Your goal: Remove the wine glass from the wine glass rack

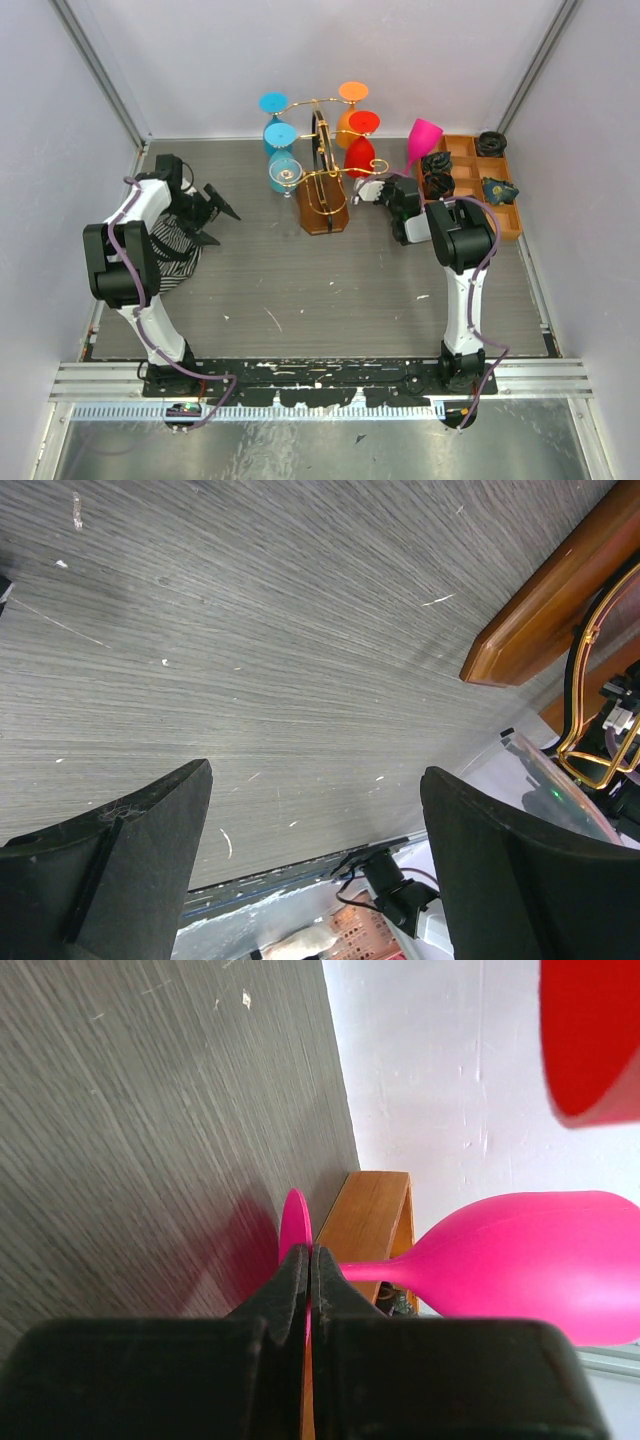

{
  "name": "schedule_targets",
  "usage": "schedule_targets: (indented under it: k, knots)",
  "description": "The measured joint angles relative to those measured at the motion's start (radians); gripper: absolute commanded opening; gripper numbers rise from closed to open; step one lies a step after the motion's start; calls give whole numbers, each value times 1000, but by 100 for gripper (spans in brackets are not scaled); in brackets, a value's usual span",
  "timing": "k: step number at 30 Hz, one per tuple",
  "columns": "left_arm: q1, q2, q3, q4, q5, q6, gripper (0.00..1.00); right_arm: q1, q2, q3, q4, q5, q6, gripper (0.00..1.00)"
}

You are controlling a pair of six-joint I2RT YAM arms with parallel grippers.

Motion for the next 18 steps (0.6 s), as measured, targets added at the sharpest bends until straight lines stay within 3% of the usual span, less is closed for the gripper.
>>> schedule_targets:
  k: [10,15,18]
  knots:
    - [-2,0,0,0,0,0,92,10,25,-5,30,21,-32,1]
    - [-4,0,0,0,0,0,92,14,26,-5,28,22,-32,15]
    - [-4,1,0,0,0,0,92,21,38,-5,14,28,-28,16]
